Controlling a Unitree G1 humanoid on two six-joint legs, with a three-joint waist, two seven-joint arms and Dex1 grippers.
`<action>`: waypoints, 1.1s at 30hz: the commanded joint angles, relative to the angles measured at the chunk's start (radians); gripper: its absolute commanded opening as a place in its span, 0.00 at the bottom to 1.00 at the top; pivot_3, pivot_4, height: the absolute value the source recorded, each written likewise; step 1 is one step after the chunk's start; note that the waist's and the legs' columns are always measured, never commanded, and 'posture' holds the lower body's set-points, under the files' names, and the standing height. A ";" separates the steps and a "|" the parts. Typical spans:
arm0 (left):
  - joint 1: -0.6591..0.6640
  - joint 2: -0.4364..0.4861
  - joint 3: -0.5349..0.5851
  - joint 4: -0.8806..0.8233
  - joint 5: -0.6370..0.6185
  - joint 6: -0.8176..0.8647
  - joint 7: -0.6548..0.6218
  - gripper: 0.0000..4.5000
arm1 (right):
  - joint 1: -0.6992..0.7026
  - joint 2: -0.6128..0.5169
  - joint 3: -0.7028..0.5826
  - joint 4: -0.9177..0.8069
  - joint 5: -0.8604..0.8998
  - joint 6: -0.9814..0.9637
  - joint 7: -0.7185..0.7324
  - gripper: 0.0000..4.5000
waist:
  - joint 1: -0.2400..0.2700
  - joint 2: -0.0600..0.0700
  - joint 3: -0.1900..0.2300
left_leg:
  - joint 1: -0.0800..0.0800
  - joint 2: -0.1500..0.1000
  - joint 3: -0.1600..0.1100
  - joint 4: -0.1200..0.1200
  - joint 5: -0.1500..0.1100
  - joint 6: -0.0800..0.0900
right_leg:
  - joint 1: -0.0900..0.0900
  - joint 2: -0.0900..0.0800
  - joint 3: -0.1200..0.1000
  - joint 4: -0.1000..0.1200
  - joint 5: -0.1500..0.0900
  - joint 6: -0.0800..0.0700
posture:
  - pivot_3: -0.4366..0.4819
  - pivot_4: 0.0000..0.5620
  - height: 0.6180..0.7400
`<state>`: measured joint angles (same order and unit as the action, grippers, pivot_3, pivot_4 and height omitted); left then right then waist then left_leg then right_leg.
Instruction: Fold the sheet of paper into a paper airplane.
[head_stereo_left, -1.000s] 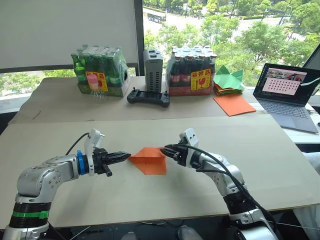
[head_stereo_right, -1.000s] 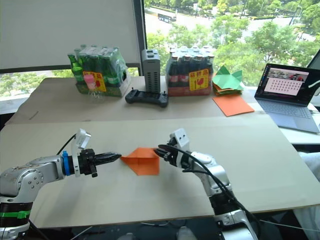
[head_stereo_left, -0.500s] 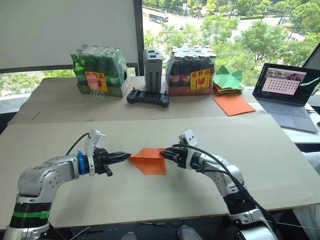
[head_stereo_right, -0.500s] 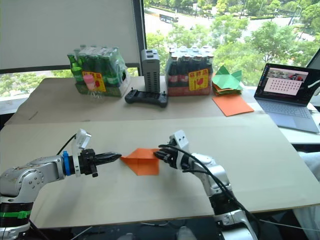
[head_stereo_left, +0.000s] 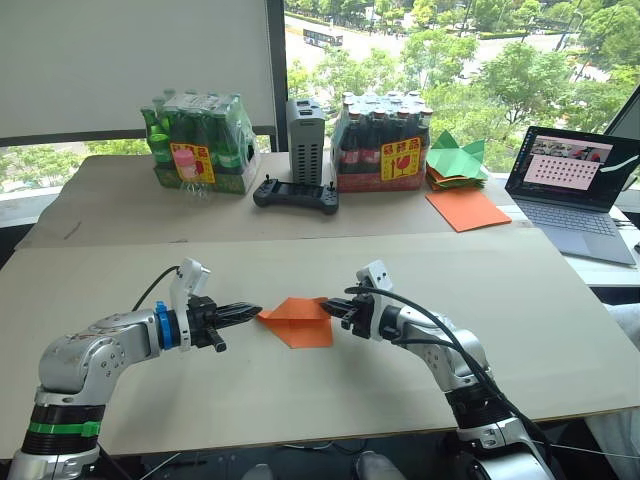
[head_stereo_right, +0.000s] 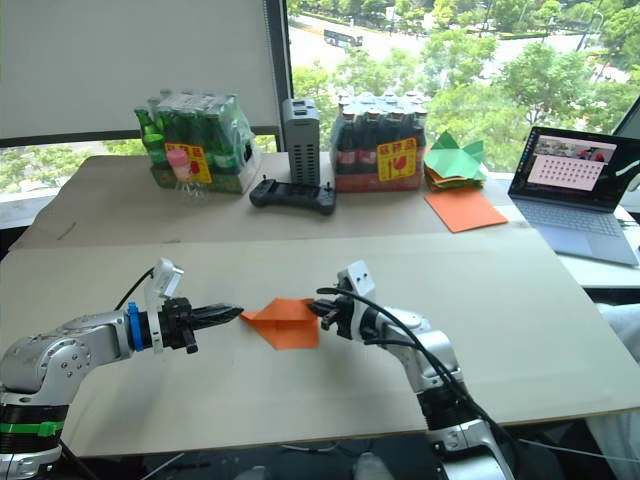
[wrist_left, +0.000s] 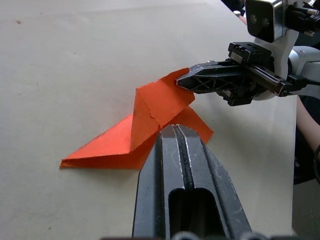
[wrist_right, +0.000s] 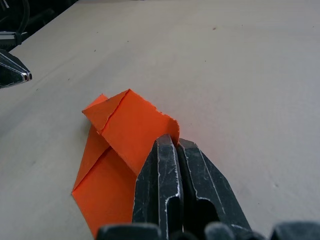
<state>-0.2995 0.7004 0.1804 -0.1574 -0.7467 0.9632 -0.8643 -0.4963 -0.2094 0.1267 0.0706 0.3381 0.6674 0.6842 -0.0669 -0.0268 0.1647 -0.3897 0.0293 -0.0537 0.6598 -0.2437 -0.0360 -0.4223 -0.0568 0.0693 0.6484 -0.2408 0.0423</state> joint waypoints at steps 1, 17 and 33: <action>-0.007 0.001 0.006 0.001 0.005 -0.024 0.000 0.00 | -0.013 -0.006 -0.016 -0.051 0.029 0.000 0.013 0.01 | 0.000 0.000 0.000 | 0.000 0.000 0.000 0.000 0.000 0.000 | 0.000 0.000 0.000 0.000 0.000 0.000 | 0.48 0.27 1.00; -0.015 0.001 0.002 0.033 0.023 -0.033 -0.008 0.00 | -0.051 -0.232 0.185 -0.017 -0.493 -1.154 0.027 0.01 | 0.000 0.000 0.000 | 0.000 0.000 0.000 0.000 0.000 0.000 | 0.000 0.000 0.000 -0.001 0.000 0.000 | 0.48 0.27 1.00; -0.021 0.003 0.000 0.042 0.032 -0.042 -0.007 0.00 | -0.083 -0.304 0.320 0.216 -0.659 -1.462 -0.031 0.52 | -0.001 -0.001 0.000 | 0.001 0.000 0.000 0.000 0.000 0.000 | 0.001 0.000 0.000 0.000 0.000 0.000 | 0.48 0.27 1.00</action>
<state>-0.3041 0.6993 0.1750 -0.1044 -0.7116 0.9364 -0.8645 -0.5771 -0.5207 0.4627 0.3230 -0.4108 -0.8212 0.6252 -0.0679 -0.0275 0.1650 -0.3890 0.0292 -0.0533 0.6598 -0.2437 -0.0360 -0.4216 -0.0570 0.0698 0.6483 -0.2406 0.0420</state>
